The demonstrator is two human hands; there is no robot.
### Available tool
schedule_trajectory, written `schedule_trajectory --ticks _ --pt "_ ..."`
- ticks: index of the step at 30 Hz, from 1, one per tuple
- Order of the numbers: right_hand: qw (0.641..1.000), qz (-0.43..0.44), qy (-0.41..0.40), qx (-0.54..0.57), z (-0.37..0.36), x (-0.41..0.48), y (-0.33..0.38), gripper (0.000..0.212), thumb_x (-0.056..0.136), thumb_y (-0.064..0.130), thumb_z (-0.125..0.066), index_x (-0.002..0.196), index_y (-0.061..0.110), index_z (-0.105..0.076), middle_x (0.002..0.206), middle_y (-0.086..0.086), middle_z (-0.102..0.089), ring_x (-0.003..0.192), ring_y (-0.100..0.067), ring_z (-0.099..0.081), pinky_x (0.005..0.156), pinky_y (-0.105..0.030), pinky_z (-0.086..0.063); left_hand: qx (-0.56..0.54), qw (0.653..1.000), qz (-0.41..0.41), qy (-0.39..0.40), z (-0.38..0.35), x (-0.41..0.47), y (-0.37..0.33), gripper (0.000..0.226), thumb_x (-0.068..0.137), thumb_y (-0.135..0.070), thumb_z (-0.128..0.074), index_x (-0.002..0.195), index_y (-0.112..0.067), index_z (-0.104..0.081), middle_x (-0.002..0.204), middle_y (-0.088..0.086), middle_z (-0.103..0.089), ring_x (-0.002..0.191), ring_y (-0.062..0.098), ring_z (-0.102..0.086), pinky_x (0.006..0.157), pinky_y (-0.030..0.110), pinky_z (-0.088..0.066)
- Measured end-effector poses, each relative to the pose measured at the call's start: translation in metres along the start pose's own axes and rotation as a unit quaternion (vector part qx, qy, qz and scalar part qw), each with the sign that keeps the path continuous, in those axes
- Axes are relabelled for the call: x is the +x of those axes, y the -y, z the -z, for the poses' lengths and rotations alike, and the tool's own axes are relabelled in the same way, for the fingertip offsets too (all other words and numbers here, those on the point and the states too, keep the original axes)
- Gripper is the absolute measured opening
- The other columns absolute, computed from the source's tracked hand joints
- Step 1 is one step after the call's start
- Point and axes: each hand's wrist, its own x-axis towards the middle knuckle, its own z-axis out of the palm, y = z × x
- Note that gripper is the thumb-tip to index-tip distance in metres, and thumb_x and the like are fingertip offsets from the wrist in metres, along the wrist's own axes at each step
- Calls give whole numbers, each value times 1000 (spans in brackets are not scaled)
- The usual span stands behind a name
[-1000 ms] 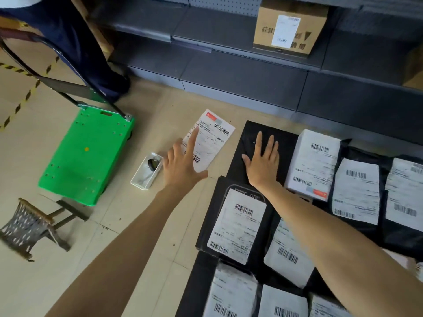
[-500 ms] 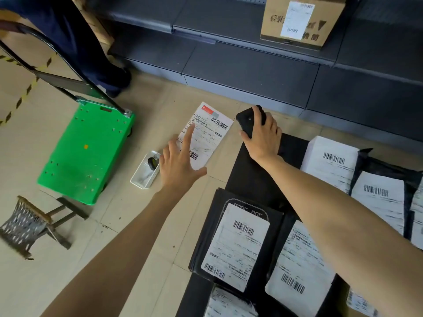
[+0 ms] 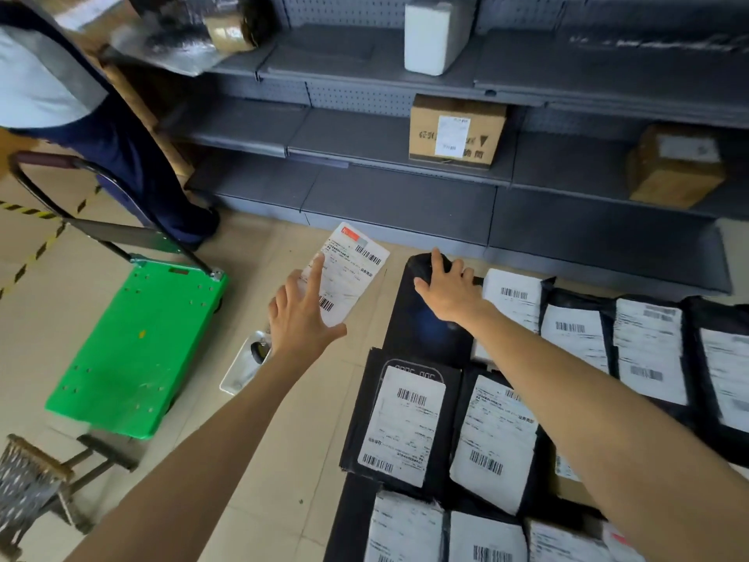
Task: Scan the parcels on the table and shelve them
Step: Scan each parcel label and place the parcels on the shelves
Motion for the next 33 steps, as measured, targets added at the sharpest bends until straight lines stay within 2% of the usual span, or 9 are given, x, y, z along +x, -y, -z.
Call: schedule_trajectory --ticks 4,9,12,15,24,33 --pt "1000 -23 12 9 26 -58 2 74 104 51 -30 159 22 8 158 -23 -14 143 -44 -19 111 -59 -27 25 999 -42 2 20 -26 -9 116 73 -45 -82 156 -35 -2 155 8 -19 140 32 -22 116 50 -21" --pt "999 -2 33 -4 63 -130 5 76 104 52 -32 158 25 14 162 -19 -7 147 -42 -14 114 -58 -25 90 992 -94 3 39 -55 -16 119 74 -50 -80 156 -32 4 156 8 -17 140 32 -24 117 49 -22" --pt "995 33 72 -53 77 -168 3 77 103 52 -36 160 24 8 164 -16 -8 149 -40 -16 115 -54 -27 103 986 -130 -2 49 -70 -18 118 75 -50 -79 157 -31 4 155 8 -17 139 32 -24 116 48 -22" --pt "993 40 67 -93 81 -201 4 77 103 51 -41 160 22 1 163 -16 -14 148 -39 -20 115 -54 -27 131 976 -173 -9 57 -84 -18 115 77 -49 -78 157 -29 3 156 10 -16 140 32 -23 116 46 -20" --pt "989 27 74 -123 78 -264 -4 73 105 44 -36 160 20 6 168 -8 3 151 -43 -2 118 -60 -14 172 957 -235 -16 62 -115 -21 115 77 -53 -76 157 -28 2 157 12 -17 139 33 -26 116 44 -18" --pt "987 29 58 -149 89 -301 -5 70 106 44 -35 160 21 4 168 -8 1 151 -44 -4 119 -60 -12 174 949 -260 -30 61 -127 -30 115 77 -57 -75 157 -31 3 157 12 -17 141 33 -25 116 45 -20"
